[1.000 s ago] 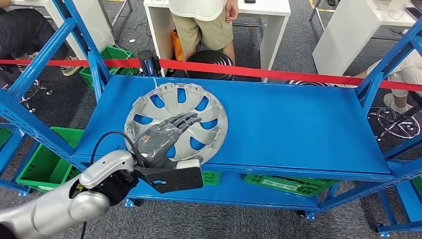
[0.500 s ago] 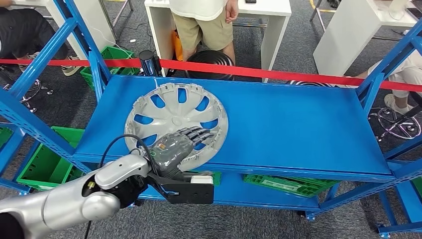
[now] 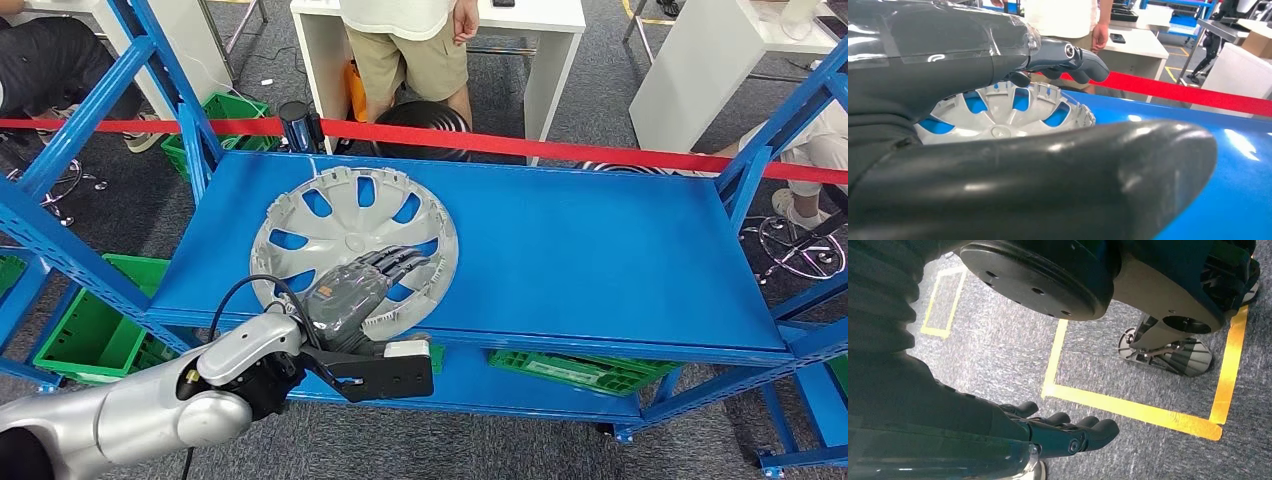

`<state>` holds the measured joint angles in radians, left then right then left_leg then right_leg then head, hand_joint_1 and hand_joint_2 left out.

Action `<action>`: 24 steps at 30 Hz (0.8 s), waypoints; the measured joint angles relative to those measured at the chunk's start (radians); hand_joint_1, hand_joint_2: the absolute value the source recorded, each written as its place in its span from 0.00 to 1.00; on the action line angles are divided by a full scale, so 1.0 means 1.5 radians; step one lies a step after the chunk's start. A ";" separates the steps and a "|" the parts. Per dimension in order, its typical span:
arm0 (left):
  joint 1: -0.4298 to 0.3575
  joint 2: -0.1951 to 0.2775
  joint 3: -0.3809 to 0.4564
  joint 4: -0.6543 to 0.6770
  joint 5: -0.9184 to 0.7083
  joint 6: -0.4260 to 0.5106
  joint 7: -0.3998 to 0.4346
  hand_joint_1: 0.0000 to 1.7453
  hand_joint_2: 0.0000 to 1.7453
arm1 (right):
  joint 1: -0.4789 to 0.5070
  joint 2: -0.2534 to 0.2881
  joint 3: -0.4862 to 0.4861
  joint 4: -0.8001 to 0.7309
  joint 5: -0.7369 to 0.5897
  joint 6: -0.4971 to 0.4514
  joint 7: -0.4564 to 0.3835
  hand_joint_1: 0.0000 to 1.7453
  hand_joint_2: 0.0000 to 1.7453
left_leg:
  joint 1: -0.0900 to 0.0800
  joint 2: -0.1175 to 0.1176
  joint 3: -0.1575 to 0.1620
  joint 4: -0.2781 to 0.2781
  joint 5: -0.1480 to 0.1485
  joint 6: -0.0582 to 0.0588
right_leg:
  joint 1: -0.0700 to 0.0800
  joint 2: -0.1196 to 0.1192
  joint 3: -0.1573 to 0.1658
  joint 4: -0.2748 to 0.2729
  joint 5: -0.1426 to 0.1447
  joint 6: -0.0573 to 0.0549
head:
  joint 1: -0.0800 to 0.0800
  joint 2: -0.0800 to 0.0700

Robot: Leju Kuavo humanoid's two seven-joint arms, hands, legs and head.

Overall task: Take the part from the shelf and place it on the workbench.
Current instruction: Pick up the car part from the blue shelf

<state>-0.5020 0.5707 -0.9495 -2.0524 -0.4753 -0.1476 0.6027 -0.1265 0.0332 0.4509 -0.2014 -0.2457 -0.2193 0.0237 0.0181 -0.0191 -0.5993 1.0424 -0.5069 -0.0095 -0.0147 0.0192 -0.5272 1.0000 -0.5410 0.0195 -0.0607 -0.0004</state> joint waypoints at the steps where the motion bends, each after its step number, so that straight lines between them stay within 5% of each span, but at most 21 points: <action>1: 0.000 0.000 0.000 0.000 0.000 0.000 0.000 0.00 0.00 | 0.000 0.000 0.000 0.000 0.000 0.000 0.000 0.00 1.00 | 0.000 0.000 0.000 0.000 0.000 0.000 | 0.000 0.000 0.000 0.000 0.000 0.000 | 0.000 0.000; 20: 0.014 -0.006 0.006 0.013 -0.005 0.049 -0.008 0.00 0.00 | 0.001 0.000 0.009 0.000 -0.005 -0.005 -0.002 0.00 1.00 | 0.000 0.003 0.000 0.000 0.000 0.000 | 0.000 0.001 0.001 0.000 0.000 0.000 | 0.000 0.000; 24: 0.019 -0.009 0.014 0.016 0.000 0.061 -0.011 0.00 1.00 | 0.001 0.000 0.010 0.000 -0.007 -0.006 -0.002 0.00 1.00 | 0.000 0.003 0.000 0.000 0.000 0.000 | 0.000 0.001 0.001 0.000 0.000 0.000 | 0.000 0.000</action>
<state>-0.4736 0.5576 -0.9284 -2.0282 -0.4753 -0.0568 0.5866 -0.1245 0.0332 0.4657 -0.2016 -0.2557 -0.2277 0.0202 0.0181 -0.0152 -0.5986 1.0424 -0.5069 -0.0095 -0.0146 0.0201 -0.5257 1.0000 -0.5410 0.0195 -0.0608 -0.0004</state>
